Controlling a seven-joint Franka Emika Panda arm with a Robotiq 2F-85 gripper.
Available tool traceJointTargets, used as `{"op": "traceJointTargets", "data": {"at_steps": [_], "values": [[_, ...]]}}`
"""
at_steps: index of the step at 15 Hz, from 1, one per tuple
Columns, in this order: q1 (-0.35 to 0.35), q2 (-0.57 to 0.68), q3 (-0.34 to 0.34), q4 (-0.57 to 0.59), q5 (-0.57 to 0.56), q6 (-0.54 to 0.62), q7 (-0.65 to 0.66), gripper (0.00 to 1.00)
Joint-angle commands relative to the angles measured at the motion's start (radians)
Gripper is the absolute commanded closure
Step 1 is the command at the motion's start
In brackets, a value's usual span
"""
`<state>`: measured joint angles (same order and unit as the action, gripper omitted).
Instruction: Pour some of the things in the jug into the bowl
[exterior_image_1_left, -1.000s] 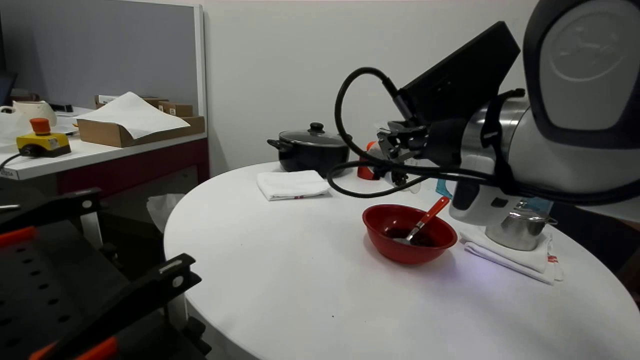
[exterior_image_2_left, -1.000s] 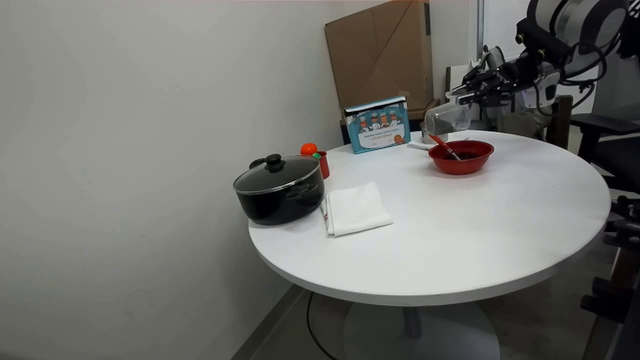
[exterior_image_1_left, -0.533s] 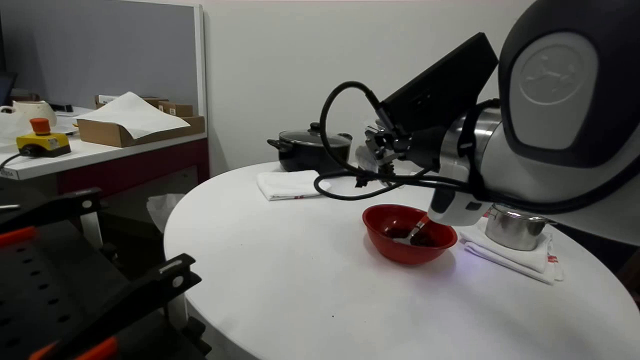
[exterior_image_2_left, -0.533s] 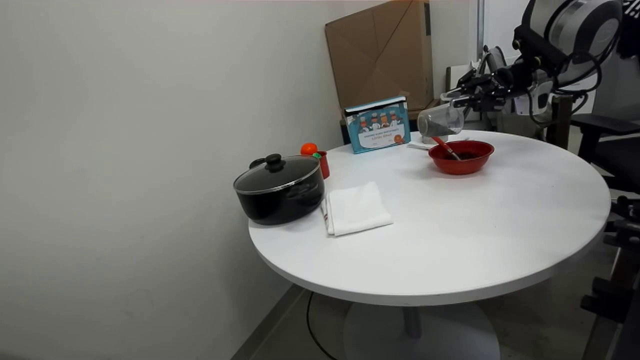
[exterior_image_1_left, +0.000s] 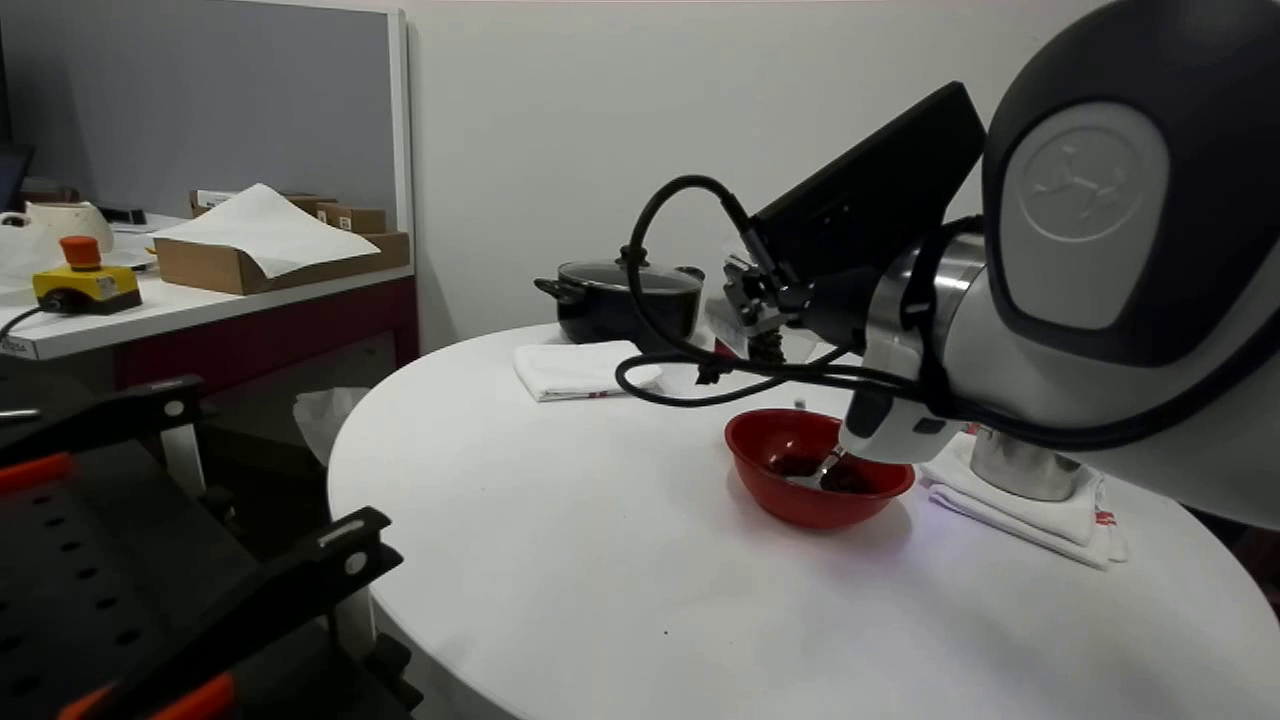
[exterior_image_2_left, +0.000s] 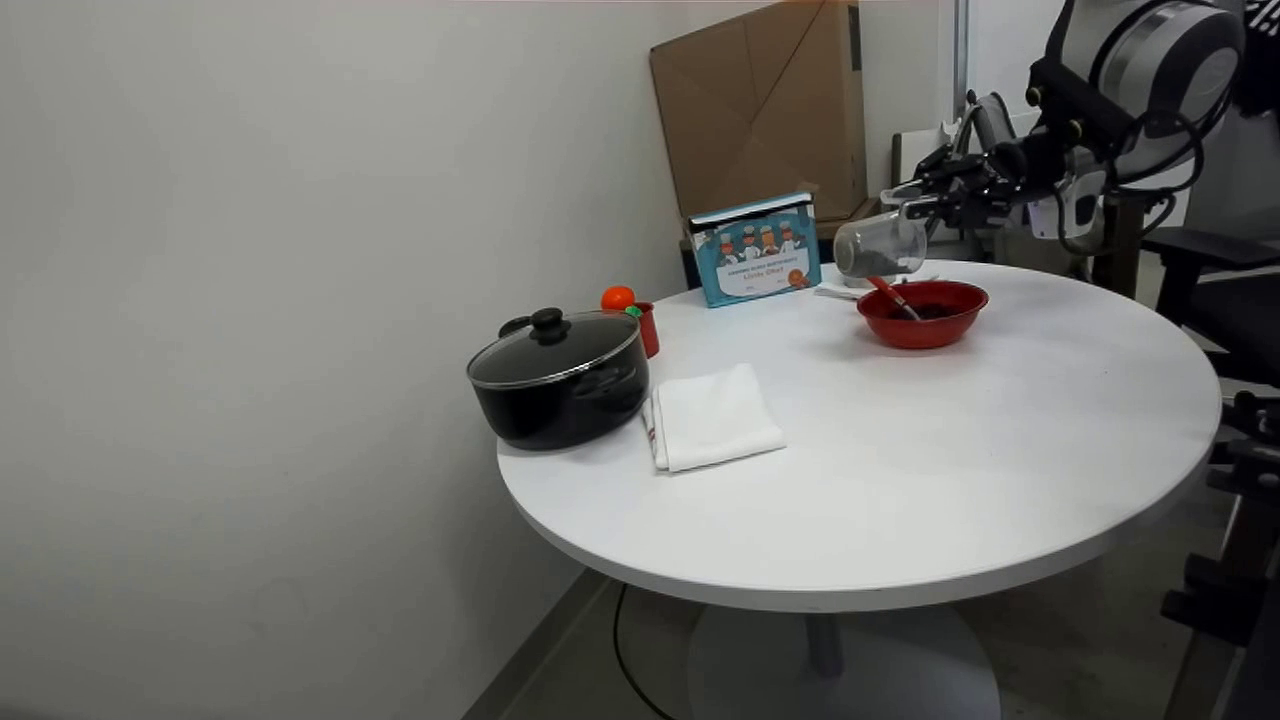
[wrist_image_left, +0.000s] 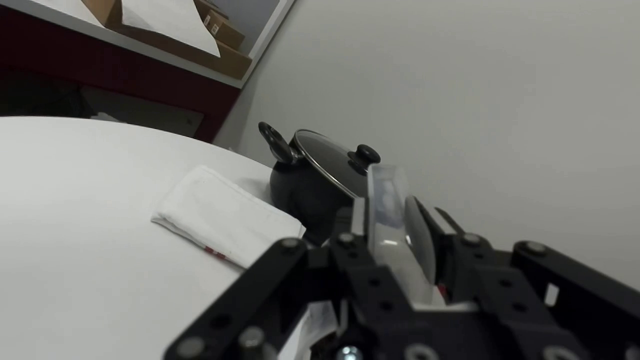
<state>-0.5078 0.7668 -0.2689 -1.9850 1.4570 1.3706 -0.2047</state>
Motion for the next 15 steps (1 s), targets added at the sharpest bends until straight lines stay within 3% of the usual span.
{"op": "traceJointTargets", "data": {"at_steps": [1, 15], "values": [[-0.001, 0.023, -0.015, 0.010, 0.041, -0.045, -0.023, 0.94], [-0.017, 0.039, -0.034, 0.009, 0.062, -0.104, -0.085, 0.94]]}}
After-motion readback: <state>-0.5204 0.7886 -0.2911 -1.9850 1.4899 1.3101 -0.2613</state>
